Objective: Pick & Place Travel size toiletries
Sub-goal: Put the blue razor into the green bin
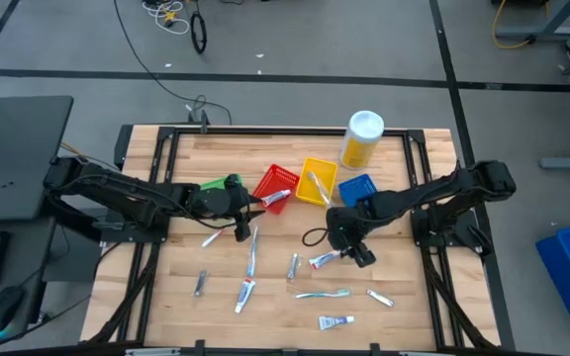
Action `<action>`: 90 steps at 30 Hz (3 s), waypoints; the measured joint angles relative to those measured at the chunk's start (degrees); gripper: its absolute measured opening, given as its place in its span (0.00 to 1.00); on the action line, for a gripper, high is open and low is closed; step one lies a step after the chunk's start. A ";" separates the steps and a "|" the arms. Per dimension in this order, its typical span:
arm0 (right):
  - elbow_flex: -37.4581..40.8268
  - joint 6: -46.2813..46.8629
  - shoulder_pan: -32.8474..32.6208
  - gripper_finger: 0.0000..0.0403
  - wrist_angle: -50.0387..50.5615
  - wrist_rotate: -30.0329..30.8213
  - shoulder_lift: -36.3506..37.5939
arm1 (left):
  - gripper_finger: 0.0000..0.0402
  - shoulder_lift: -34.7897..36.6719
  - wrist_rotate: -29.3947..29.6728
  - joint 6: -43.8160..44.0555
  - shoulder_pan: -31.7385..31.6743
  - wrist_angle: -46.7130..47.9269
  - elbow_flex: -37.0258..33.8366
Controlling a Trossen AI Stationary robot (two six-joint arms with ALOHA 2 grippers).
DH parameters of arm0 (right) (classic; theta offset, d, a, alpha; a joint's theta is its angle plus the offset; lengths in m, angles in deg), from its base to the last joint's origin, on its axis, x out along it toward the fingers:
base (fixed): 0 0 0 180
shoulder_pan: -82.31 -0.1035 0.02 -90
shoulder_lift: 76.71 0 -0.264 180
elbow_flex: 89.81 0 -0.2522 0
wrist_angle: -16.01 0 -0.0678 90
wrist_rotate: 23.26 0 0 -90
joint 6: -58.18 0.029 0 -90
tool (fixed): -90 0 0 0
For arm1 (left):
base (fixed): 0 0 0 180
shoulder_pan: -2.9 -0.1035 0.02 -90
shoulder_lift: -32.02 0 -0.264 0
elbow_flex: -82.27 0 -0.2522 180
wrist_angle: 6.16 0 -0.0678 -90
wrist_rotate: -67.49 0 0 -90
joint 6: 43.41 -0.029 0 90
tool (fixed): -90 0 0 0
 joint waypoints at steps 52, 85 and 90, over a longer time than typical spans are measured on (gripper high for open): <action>-1.87 -6.03 -1.80 0.09 1.32 7.60 -5.35 | 0.40 0.00 0.04 -0.46 -0.02 0.26 0.00; -3.32 17.47 -1.34 0.10 -18.32 20.36 6.33 | 0.40 -11.07 -8.52 -2.31 0.03 -26.29 0.11; -3.26 19.34 -0.66 0.10 -18.06 20.49 6.07 | 0.40 -16.68 -10.41 -5.77 0.02 -32.83 1.87</action>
